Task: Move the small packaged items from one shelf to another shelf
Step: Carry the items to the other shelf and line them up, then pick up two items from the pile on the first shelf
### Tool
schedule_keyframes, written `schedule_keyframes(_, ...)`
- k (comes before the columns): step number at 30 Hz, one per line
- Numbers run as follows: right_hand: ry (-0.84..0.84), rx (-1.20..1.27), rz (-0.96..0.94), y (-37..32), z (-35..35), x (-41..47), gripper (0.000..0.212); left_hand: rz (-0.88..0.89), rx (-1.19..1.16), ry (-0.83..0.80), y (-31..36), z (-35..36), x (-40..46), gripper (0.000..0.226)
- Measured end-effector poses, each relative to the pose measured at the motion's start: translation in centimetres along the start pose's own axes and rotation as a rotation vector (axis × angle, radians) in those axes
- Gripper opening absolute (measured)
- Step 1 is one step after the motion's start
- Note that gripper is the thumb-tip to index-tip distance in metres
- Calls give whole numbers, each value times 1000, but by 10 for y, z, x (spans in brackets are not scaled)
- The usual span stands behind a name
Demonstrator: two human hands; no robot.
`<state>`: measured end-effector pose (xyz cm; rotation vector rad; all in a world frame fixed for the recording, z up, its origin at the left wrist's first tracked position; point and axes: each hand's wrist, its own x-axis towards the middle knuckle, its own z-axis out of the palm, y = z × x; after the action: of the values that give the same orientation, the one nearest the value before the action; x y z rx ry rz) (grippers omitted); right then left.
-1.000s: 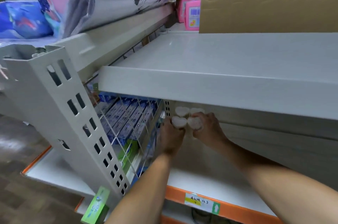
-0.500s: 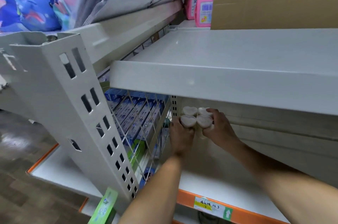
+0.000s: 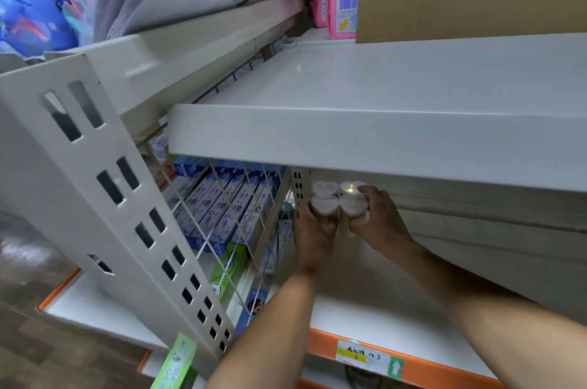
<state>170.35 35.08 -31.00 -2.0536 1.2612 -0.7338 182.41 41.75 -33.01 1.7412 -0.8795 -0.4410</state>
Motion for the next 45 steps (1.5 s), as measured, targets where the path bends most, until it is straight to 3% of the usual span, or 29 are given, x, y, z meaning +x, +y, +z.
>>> schedule_keyframes(7, -36, -4, 60, 5, -6, -9, 79, -66, 153, -67, 3, -12, -15, 62)
schedule_keyframes(12, -108, -125, 142, 17, -20, -26, 73, -255, 298, -134, 8, -18, -32, 57)
schedule_keyframes(18, -255, -187, 254, 34, -62, -52, 53, -288, 492, -263, 20, -17, -57, 13)
schedule_keyframes(19, -290, -197, 248, 38, -71, -57, 50, -272, 535, -331, 25, -13, -61, 10)
schedule_keyframes(22, -417, -294, 222, 46, -96, -73, 49, -249, 654, -547, 39, 7, -73, 35)
schedule_keyframes(27, -475, -366, 265, 59, -138, -97, 51, -51, 821, -621, 68, 47, -91, 31)
schedule_keyframes(33, -527, -536, 345, 95, -205, -138, 59, 117, 831, -749, 112, 117, -136, 33)
schedule_keyframes(41, -460, -581, 429, 152, -299, -212, 62, 269, 878, -933, 172, 210, -220, 20)
schedule_keyframes(45, -370, -568, 468, 180, -341, -249, 53, 341, 860, -987, 195, 254, -262, 27)
